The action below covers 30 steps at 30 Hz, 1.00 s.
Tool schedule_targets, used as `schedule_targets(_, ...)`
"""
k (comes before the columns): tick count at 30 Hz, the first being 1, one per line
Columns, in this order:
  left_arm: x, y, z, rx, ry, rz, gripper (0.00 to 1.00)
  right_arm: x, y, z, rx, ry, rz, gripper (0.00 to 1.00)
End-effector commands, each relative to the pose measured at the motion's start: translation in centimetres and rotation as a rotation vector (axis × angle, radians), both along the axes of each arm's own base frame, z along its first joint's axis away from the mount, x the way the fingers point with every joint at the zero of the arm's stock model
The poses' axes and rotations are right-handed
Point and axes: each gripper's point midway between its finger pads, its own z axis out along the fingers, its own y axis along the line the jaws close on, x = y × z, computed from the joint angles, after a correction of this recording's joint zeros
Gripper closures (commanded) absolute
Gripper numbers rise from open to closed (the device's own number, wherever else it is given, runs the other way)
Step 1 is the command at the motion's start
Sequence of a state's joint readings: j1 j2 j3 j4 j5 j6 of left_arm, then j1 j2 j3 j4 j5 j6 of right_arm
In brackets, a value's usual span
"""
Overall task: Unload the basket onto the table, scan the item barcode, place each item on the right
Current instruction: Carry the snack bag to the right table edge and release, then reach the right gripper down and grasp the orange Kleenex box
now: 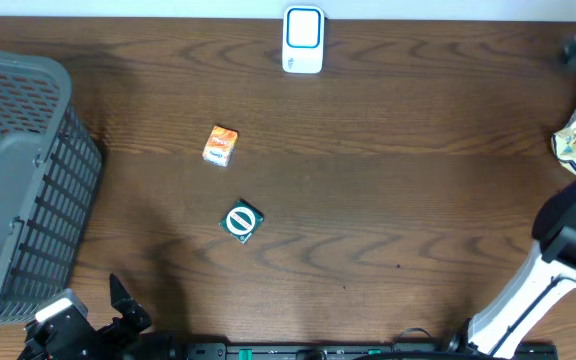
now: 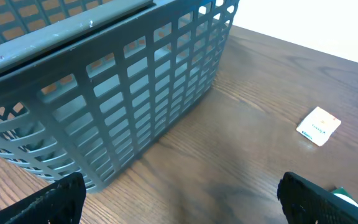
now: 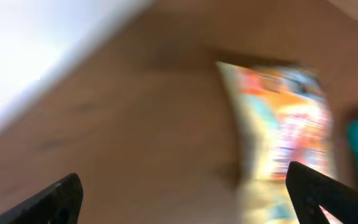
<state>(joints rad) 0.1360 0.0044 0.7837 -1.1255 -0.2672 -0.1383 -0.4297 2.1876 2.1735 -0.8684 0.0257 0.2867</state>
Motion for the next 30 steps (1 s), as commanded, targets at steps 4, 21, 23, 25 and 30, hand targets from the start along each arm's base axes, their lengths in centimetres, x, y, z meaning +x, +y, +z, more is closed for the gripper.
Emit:
schedule_targets(4,-0.1,0.1,0.1,-0.003,-0.005,0.007,0.02,3.1,18.6,7.7,0.171,-0.172,0.404,0.01)
schedule_targets(21,-0.1,0.1,0.0,-0.004,-0.005,0.007,0.02,-5.0,53.4,-0.9,0.185,0.067,1.289,0.01)
schedule_targets(23,-0.1,0.1,0.1,-0.003,-0.005,0.007,0.02,-7.0,56.8,-2.2,0.21,0.049,1.518,0.01)
schedule_targets(25,-0.1,0.1,0.0,-0.003,-0.005,0.007,0.02,-8.5,59.0,-3.5,0.233,0.026,1.679,0.01)
schedule_targets(30,-0.1,0.1,0.1,-0.003,-0.005,0.007,0.02,-9.6,61.6,-7.0,0.281,0.009,1.831,0.01)
